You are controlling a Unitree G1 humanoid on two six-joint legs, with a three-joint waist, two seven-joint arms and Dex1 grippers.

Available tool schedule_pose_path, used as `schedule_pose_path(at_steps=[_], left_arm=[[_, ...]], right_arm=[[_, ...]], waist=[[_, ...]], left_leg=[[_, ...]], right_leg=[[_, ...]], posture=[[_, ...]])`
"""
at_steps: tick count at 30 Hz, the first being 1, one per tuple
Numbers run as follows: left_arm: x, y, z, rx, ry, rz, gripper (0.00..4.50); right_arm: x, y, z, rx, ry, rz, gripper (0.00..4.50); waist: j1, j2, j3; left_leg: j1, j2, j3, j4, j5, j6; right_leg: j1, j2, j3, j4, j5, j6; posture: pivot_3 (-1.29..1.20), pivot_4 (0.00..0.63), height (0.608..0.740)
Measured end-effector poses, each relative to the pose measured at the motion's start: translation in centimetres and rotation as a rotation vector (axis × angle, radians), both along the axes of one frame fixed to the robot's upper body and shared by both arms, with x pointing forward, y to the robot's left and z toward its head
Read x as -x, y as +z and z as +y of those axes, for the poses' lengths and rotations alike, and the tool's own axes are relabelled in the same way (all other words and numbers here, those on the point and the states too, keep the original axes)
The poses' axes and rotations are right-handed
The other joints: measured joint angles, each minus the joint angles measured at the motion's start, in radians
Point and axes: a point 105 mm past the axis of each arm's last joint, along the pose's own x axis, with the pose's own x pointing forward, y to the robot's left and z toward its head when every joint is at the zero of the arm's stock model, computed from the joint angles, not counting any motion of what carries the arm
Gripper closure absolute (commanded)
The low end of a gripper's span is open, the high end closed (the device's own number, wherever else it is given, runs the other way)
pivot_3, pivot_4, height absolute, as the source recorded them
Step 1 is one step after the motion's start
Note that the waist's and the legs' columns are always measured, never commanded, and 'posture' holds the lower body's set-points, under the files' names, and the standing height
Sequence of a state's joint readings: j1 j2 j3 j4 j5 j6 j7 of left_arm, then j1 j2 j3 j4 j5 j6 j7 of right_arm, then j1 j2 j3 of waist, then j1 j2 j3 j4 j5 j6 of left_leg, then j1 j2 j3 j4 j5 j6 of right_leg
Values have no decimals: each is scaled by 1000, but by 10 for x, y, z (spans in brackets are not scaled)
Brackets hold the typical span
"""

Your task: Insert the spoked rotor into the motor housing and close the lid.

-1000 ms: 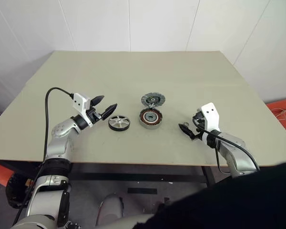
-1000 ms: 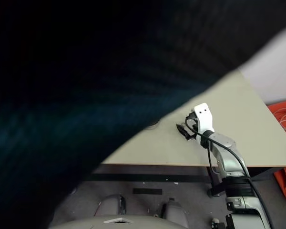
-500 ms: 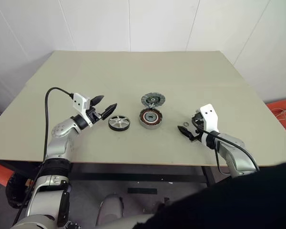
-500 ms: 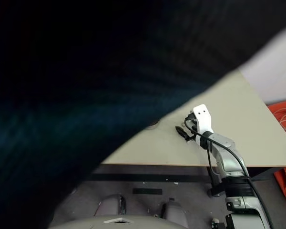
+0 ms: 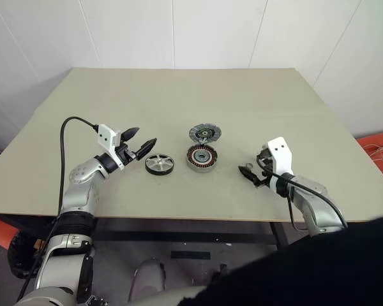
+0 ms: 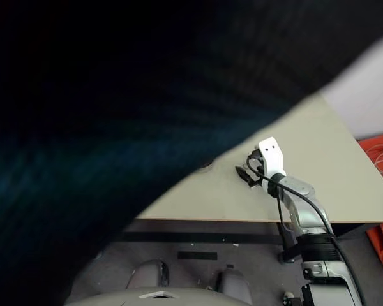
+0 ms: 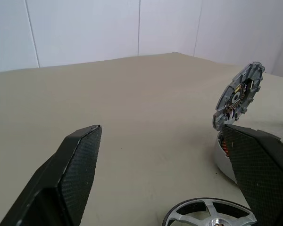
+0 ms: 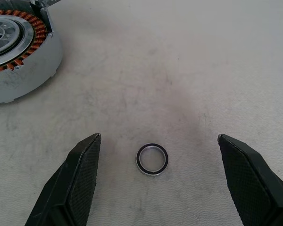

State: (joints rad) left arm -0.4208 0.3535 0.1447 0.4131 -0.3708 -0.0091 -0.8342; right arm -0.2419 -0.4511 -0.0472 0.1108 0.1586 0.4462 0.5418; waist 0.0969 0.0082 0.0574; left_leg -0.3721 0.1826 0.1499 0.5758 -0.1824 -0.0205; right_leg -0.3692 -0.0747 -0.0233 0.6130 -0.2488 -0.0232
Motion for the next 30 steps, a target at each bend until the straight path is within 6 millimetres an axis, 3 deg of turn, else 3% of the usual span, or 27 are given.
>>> schedule_pose_path(at_steps=[2, 5, 21, 24, 28, 30], left_arm=[[0, 0, 0, 0, 0, 0, 191], [0, 0, 0, 0, 0, 0, 191], [0, 0, 0, 0, 1, 0, 191], [0, 0, 0, -1, 1, 0, 191], [0, 0, 0, -1, 1, -1, 191], [0, 0, 1, -2, 2, -1, 191]], right_arm=[[0, 0, 0, 0, -3, 0, 597], [-1, -3, -3, 4, -19, 6, 1555], [0, -8, -3, 16, -37, 5, 1555], [1, -9, -2, 14, -35, 6, 2110], [2, -11, 5, 11, -8, 9, 3439], [2, -11, 6, 10, -4, 10, 3439]], waist=[[0, 0, 0], [0, 0, 0], [-1, 0, 0], [-1, 0, 0], [-1, 0, 0], [-1, 0, 0]], left_leg=[[0, 0, 0, 0, 0, 0], [0, 0, 0, 0, 0, -1], [2, 0, 0, 0, 0, -1], [2, 0, 0, 0, 0, 0], [4, 0, 0, 0, 0, 0], [4, 0, 0, 0, 0, -1]], right_leg=[[0, 0, 0, 0, 0, 0], [0, 0, 0, 0, 0, 0], [1, 0, 0, 0, 0, 0], [2, 0, 0, 0, 0, 0], [3, 0, 0, 0, 0, 0], [4, 0, 0, 0, 0, 0]], posture=[[0, 0, 740], [0, 0, 740], [0, 0, 740], [0, 0, 740], [0, 0, 740], [0, 0, 740]])
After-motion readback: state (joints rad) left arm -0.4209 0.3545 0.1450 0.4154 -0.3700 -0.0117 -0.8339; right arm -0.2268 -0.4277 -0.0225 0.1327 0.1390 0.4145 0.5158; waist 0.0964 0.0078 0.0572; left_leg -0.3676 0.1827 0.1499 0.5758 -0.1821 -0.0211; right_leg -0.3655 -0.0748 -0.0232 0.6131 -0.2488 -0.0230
